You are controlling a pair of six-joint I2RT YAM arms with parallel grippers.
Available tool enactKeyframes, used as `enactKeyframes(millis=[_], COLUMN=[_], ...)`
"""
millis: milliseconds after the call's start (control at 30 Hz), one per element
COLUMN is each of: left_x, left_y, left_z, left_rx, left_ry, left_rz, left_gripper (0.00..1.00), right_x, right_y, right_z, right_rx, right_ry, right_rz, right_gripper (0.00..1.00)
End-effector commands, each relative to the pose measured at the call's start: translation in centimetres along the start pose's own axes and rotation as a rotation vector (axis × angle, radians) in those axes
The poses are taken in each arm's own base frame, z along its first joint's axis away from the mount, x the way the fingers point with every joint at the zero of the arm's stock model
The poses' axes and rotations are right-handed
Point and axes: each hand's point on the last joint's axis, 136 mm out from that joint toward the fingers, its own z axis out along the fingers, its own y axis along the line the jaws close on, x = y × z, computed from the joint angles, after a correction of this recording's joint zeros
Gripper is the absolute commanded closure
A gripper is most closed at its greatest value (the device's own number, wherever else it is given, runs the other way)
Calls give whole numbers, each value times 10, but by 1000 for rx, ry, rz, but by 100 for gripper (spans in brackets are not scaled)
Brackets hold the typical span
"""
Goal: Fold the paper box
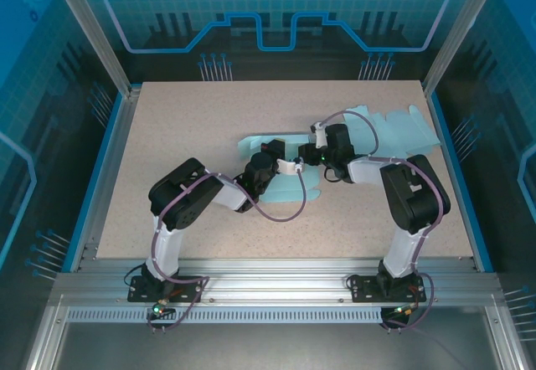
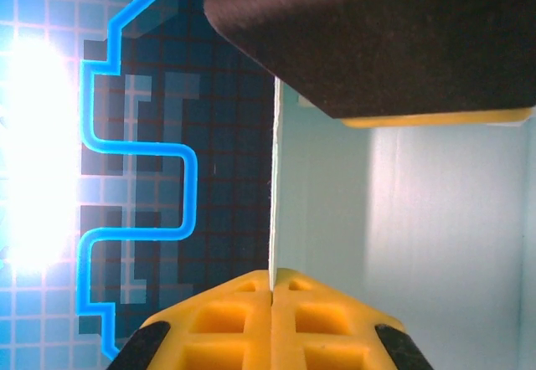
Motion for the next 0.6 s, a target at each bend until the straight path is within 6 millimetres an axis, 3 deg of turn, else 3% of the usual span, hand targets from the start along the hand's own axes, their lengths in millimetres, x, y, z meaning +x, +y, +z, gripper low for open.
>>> enactKeyframes(millis=[0, 233, 367, 400, 567], left_x=[-16, -37, -45, -46, -50], left_y=[11, 10, 10, 10, 19], left_z=[-9, -18, -21, -22, -30], left_rx=[-13, 2, -7, -8, -1], left_ry=[-75, -126, -140, -142, -167], left_rz=[-58, -74, -68, -74, -132], left_gripper=[100, 100, 100, 100, 100], right_x=[-10, -2, -2, 7, 15], right_y=[3, 0, -1, -3, -9], right_z=[5, 8, 1, -2, -12], right_rx=[35, 104, 130, 141, 163], right_ry=[-27, -31, -75, -71, -107], right_rz=[-36, -48, -56, -59, -67], right_gripper=[59, 68, 69, 69, 72])
